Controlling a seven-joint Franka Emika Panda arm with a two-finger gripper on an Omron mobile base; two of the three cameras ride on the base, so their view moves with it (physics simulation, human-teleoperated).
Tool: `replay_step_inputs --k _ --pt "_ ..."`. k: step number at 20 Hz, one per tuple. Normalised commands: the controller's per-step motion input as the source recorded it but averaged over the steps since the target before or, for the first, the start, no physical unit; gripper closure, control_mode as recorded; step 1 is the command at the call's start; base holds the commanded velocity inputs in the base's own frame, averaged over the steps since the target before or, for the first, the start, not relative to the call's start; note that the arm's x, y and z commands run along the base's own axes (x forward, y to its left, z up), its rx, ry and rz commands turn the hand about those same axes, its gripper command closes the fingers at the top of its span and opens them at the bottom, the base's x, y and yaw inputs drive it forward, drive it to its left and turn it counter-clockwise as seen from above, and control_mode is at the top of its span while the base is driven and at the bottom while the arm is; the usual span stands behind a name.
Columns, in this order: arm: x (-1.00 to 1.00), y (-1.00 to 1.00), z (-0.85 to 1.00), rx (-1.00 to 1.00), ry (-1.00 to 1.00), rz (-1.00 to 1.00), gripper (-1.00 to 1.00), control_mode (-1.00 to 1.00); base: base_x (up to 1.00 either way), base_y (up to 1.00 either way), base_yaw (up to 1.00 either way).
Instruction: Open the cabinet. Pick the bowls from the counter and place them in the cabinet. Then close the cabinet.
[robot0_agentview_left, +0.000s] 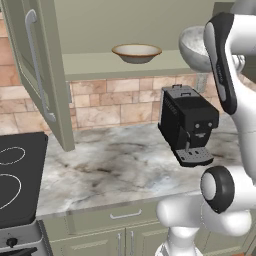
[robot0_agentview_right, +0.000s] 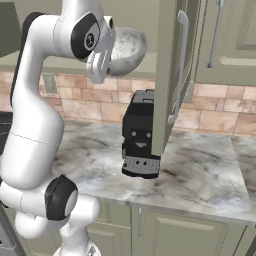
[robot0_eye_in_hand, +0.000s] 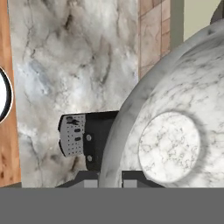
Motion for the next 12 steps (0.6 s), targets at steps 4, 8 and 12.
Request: replay_step_inputs --k 4,8,12 --pt "0.4 -0.15 0.0 0.0 0.0 0.0 1.0 -1.0 0.0 0.0 0.0" --pt "0.41 -0.24 0.0 0.0 0.0 0.0 1.0 -1.0 0.0 0.0 0.0" --pt "0.46 -0.24 0.0 0.0 0.0 0.0 1.0 -1.0 0.0 0.0 0.0"
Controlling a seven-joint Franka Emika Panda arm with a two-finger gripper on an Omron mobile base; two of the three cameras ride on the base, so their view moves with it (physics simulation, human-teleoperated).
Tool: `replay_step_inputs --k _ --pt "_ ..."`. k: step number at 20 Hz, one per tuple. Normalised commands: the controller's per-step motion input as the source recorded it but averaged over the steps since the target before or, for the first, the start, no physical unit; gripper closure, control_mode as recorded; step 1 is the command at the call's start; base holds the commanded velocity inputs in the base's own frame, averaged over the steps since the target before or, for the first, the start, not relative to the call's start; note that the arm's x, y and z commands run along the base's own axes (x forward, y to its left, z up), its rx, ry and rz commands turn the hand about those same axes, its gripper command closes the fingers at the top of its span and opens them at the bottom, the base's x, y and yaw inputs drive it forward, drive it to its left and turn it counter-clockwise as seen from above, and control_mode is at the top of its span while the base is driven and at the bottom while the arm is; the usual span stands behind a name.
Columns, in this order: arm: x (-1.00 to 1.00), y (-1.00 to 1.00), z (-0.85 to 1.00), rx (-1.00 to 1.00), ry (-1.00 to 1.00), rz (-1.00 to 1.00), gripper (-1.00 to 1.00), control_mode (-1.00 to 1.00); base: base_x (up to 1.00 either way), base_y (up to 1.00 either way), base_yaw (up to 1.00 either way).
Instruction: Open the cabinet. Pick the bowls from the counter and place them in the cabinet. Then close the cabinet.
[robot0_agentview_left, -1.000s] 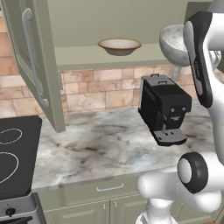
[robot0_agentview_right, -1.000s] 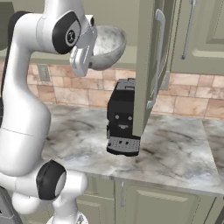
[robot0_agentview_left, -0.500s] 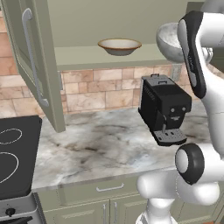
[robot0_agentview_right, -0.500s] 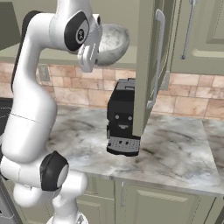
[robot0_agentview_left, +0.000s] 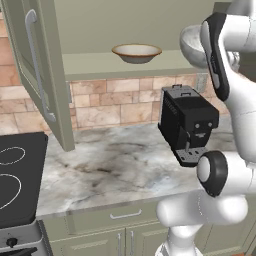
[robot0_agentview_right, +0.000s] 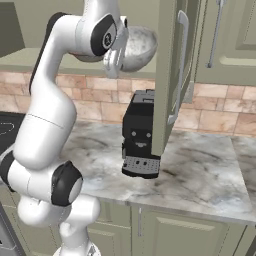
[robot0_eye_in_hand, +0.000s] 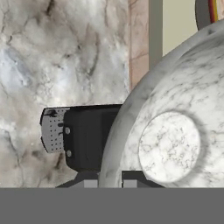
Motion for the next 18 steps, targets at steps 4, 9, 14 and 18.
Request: replay_step_inputs --k 4,9,14,18 --pt "0.54 -0.15 0.0 0.0 0.0 0.0 1.0 -1.0 0.0 0.0 0.0" --pt "0.64 -0.02 0.0 0.0 0.0 0.0 1.0 -1.0 0.0 0.0 0.0" --pt "0.65 0.0 0.0 0.0 0.0 0.0 1.0 -1.0 0.0 0.0 0.0" --pt "0.59 -0.01 0.0 0.0 0.0 0.0 1.0 -1.0 0.0 0.0 0.0"
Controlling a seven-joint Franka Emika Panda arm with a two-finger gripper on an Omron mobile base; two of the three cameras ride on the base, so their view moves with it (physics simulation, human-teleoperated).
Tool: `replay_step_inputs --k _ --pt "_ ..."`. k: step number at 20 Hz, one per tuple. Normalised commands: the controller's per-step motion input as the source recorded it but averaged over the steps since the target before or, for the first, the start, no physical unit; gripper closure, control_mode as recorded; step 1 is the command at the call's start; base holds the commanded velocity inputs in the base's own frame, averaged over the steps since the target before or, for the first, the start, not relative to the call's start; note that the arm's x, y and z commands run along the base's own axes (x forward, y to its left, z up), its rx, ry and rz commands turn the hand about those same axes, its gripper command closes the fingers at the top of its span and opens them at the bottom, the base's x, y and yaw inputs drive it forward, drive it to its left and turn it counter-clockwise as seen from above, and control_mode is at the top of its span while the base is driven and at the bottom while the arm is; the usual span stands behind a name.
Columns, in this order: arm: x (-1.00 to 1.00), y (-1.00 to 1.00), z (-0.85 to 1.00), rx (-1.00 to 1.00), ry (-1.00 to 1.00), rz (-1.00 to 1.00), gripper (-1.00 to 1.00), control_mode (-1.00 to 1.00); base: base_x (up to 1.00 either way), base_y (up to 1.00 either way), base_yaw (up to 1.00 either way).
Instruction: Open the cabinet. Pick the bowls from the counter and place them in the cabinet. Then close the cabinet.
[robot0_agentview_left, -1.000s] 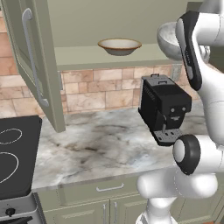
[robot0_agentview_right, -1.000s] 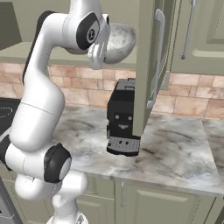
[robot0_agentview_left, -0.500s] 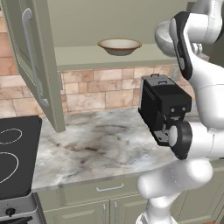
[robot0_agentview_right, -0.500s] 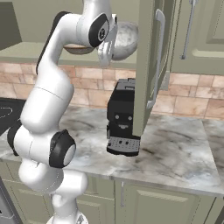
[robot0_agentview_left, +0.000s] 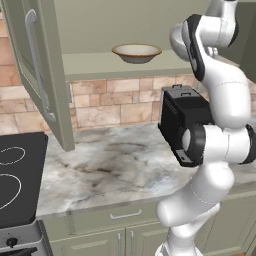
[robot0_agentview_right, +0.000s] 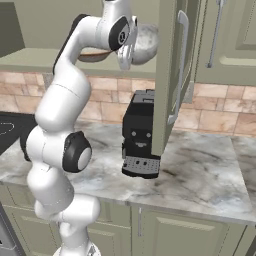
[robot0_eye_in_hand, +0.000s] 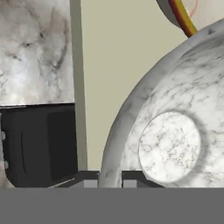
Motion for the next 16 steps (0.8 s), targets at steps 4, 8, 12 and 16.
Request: replay_step_inputs --k 4,8,12,16 --pt "0.54 -0.07 0.0 0.0 0.0 0.0 1.0 -1.0 0.0 0.0 0.0" --pt "0.54 -0.09 0.0 0.0 0.0 0.0 1.0 -1.0 0.0 0.0 0.0" --pt "0.49 -0.09 0.0 0.0 0.0 0.0 1.0 -1.0 0.0 0.0 0.0" --pt "0.49 -0.1 0.0 0.0 0.0 0.0 1.0 -1.0 0.0 0.0 0.0"
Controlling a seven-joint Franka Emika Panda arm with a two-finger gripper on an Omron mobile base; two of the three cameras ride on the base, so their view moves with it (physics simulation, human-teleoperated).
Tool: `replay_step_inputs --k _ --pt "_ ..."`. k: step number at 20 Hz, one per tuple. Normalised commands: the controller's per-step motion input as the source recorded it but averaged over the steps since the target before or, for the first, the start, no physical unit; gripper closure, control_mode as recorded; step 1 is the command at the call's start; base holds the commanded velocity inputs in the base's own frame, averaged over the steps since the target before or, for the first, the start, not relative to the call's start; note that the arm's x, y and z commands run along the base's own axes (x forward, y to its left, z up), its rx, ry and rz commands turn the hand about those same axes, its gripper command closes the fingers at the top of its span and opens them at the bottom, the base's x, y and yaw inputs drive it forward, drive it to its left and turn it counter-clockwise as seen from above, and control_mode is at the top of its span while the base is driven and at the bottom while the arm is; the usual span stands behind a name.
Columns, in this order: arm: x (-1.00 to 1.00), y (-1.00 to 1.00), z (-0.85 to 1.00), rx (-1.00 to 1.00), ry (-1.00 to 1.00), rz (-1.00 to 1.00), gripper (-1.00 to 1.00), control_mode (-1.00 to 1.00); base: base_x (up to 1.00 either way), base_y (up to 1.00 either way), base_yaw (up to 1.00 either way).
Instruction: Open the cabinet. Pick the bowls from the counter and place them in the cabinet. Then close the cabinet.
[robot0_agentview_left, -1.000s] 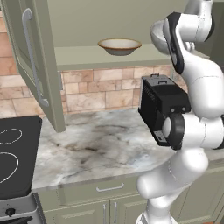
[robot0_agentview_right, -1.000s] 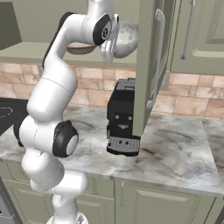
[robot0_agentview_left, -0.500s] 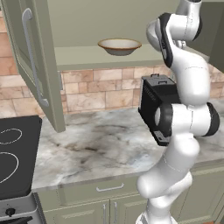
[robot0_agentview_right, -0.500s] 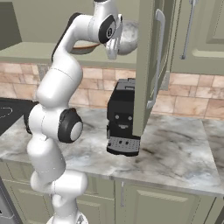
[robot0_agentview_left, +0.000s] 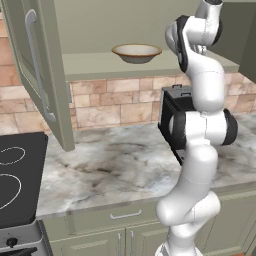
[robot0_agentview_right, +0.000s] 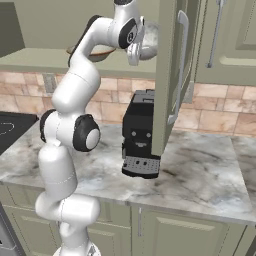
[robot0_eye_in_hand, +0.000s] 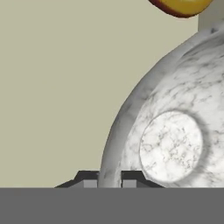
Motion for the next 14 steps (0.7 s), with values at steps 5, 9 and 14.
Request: replay_step_inputs --k 5,9,14 --pt "0.42 -0.13 0.0 0.0 0.0 0.0 -1.0 -1.0 0.0 0.0 0.0" --pt "0.2 -0.13 0.02 0.0 0.0 0.0 -1.0 -1.0 0.0 0.0 0.0" --pt "0.0 -0.02 0.12 0.0 0.0 0.0 -1.0 -1.0 0.0 0.0 0.0"
